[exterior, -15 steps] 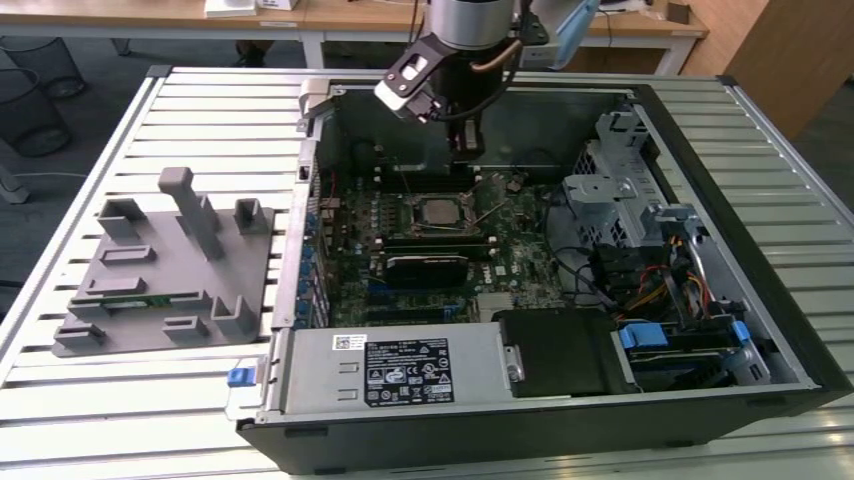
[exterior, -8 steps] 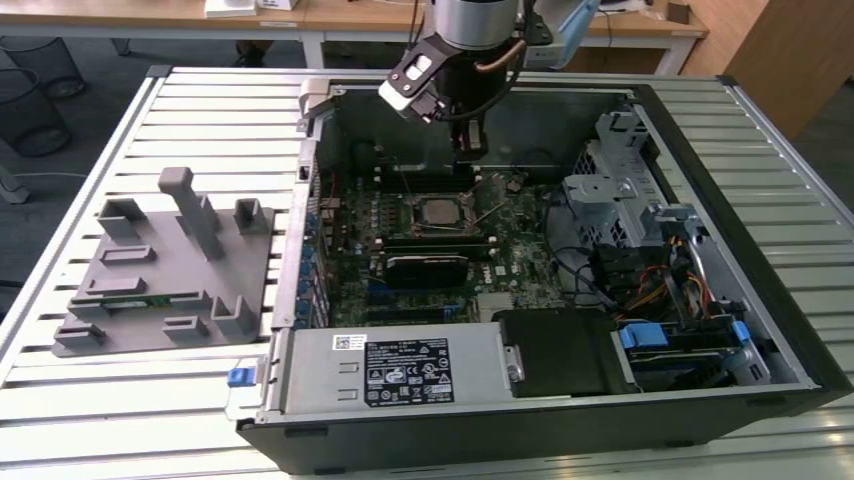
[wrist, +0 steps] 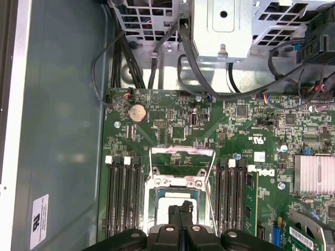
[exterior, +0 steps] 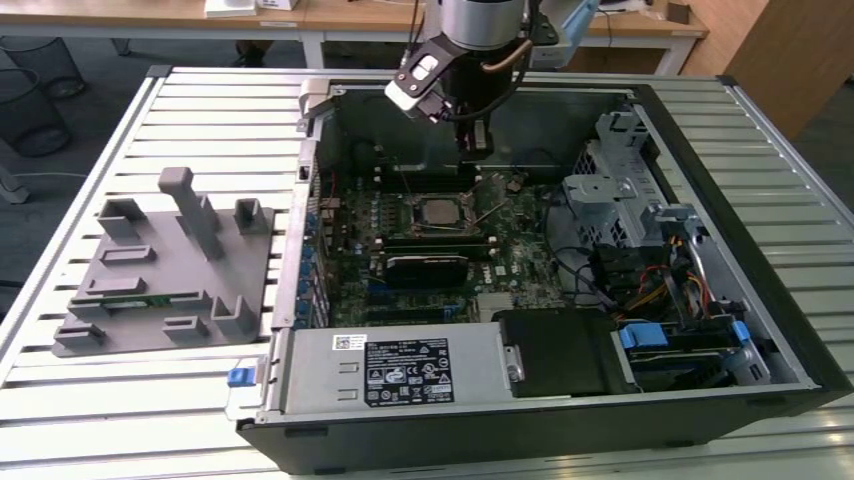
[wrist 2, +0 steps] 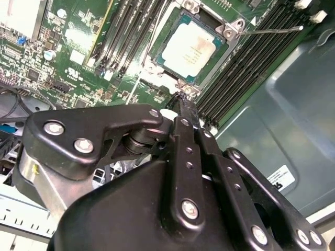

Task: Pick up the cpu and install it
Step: 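Close the cpu cover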

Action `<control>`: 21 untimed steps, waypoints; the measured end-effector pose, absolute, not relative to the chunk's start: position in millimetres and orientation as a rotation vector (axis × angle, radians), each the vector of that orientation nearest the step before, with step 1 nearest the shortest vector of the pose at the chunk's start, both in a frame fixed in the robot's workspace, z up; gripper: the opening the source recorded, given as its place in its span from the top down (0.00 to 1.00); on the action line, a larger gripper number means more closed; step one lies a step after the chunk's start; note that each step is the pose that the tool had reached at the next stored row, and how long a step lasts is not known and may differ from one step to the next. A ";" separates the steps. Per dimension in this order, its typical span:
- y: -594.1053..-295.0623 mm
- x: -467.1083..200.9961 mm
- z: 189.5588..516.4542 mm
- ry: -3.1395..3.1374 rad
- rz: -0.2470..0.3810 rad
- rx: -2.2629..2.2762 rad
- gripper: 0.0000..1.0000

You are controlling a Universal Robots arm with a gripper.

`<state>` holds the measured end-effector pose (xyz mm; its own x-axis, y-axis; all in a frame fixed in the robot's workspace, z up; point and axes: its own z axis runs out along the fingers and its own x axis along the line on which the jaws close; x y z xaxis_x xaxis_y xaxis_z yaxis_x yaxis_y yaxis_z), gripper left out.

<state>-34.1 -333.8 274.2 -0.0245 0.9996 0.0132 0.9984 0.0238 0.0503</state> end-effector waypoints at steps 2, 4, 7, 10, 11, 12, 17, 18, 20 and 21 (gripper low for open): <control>-333.8 -32.7 274.3 2.229 0.070 2.176 0.89; -333.8 -31.1 274.3 2.229 0.070 2.176 0.89; -333.8 -28.8 274.1 2.229 0.071 2.176 0.89; -333.7 -24.7 273.0 2.229 0.070 2.176 0.89; -333.8 -22.6 272.6 2.229 0.070 2.176 0.89; -333.8 -20.4 272.3 2.229 0.070 2.176 0.89; -334.4 -13.3 270.5 2.230 0.069 2.177 0.89; -334.9 -12.1 270.1 2.230 0.068 2.177 0.89; -335.9 -9.2 269.3 2.231 0.067 2.178 0.89; -336.3 -7.3 269.0 2.232 0.065 2.179 0.89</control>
<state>-7.3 -336.3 269.0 -0.0244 0.9996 0.0135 0.9987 0.0237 0.0449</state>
